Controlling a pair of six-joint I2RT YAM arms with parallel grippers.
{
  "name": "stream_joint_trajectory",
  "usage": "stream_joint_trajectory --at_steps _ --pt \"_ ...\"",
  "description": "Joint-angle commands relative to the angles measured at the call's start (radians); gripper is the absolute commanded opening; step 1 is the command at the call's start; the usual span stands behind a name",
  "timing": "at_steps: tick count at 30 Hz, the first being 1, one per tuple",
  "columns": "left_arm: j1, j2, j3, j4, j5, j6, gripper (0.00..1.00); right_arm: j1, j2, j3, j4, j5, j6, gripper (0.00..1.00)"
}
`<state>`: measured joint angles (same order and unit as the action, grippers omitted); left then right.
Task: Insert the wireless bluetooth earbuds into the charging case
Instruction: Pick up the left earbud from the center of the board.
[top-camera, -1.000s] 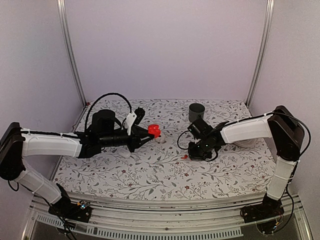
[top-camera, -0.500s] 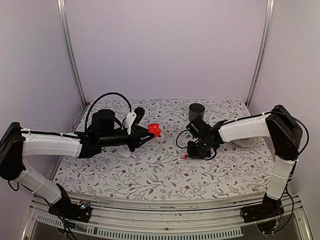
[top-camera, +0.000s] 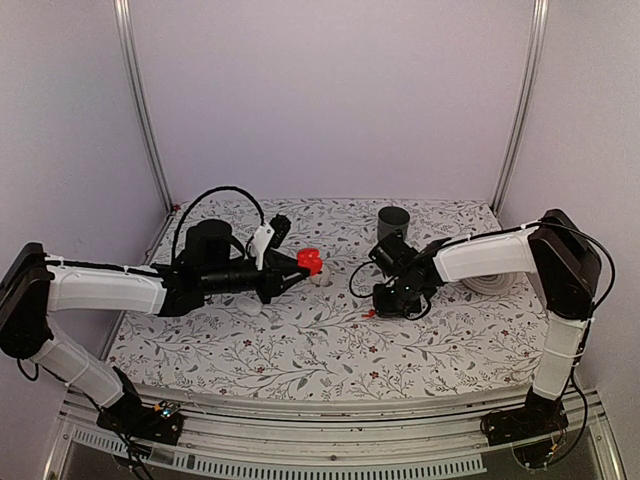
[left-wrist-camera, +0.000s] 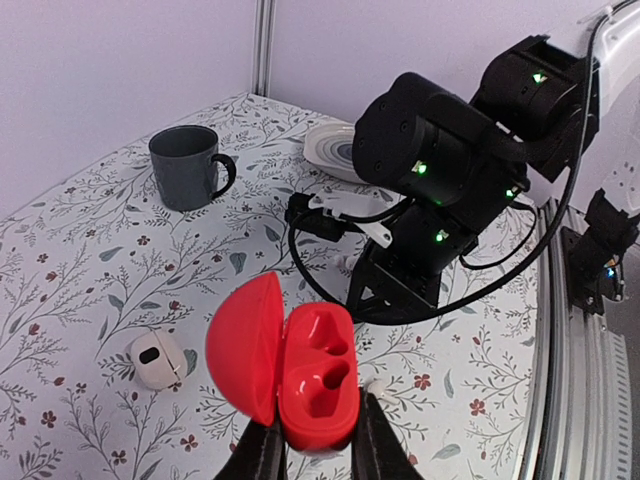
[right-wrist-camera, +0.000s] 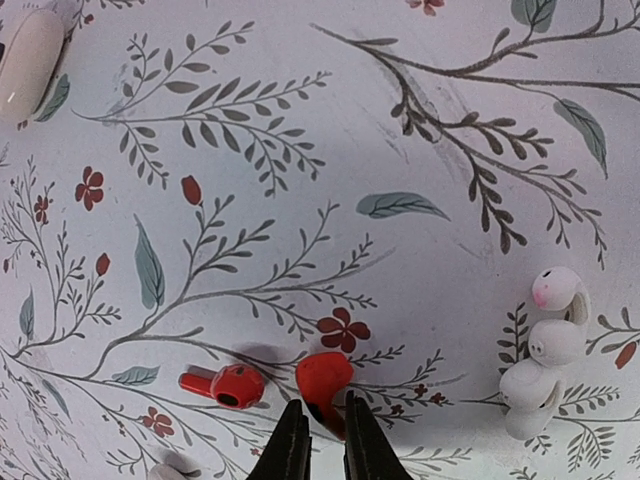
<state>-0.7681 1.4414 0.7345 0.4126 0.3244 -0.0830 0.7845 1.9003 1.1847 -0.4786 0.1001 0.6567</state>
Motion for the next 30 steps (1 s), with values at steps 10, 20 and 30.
stream_joint_trajectory --at_steps 10,20,30 --pt "-0.017 0.022 -0.001 0.038 0.01 -0.011 0.0 0.006 0.04 0.077 -0.055 0.027 -0.049 0.16" --pt "-0.017 0.023 -0.001 0.037 0.012 -0.011 0.0 0.006 0.055 0.089 -0.066 0.033 -0.055 0.16" --pt "-0.017 0.024 -0.001 0.034 0.015 -0.013 0.0 0.006 0.071 0.113 -0.077 0.043 -0.069 0.13"
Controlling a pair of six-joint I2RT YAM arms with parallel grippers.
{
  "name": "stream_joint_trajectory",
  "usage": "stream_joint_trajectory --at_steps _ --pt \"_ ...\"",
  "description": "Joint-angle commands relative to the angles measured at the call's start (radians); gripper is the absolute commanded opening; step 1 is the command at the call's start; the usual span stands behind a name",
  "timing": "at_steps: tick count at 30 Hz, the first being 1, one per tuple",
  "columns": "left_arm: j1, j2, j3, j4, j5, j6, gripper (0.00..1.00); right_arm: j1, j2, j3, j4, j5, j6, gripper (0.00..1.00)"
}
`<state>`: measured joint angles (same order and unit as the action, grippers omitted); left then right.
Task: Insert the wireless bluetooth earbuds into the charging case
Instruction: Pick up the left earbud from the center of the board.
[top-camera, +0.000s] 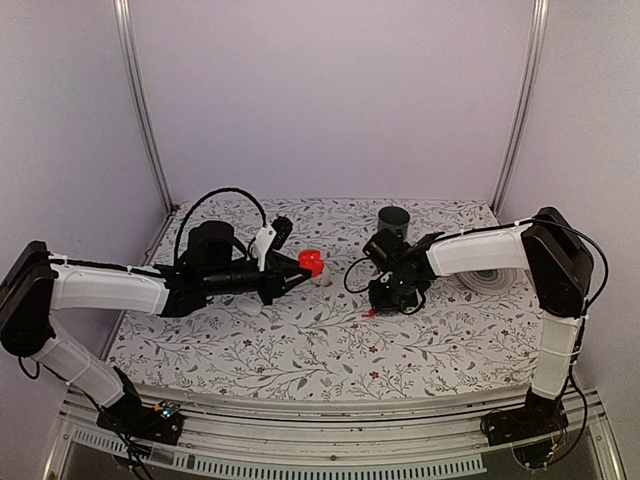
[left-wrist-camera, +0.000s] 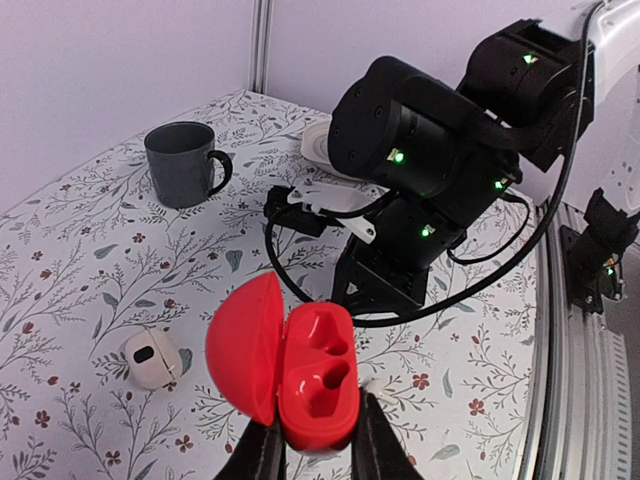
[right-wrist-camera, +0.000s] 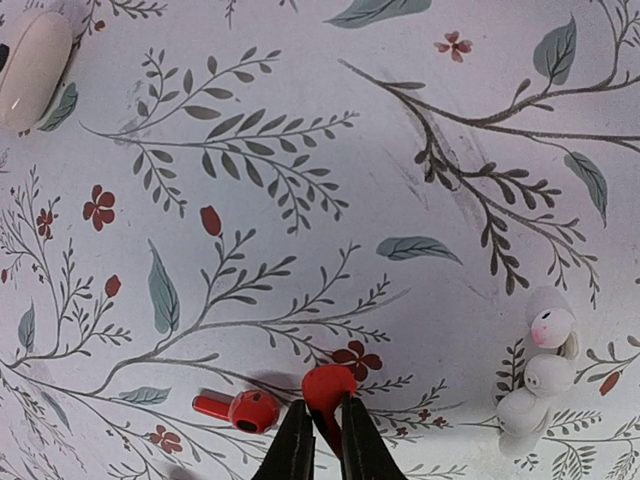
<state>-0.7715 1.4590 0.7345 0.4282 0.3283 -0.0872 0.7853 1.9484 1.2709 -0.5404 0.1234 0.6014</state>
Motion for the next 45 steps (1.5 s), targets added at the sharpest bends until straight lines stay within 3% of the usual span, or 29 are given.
stream_joint_trajectory --at_steps 1,14,24,45 --pt "-0.013 0.007 -0.001 0.018 0.01 -0.009 0.0 0.005 0.024 0.027 -0.015 0.019 -0.015 0.13" --pt "-0.015 0.037 0.016 0.023 0.017 -0.018 0.0 0.005 0.005 0.003 -0.012 0.008 -0.012 0.04" --pt "-0.016 0.109 -0.011 0.14 0.01 -0.096 0.0 0.003 -0.11 -0.075 0.11 0.002 0.02 0.04" --pt "-0.055 0.311 0.087 0.385 -0.011 -0.161 0.0 0.078 -0.524 -0.316 0.562 0.027 0.029 0.05"
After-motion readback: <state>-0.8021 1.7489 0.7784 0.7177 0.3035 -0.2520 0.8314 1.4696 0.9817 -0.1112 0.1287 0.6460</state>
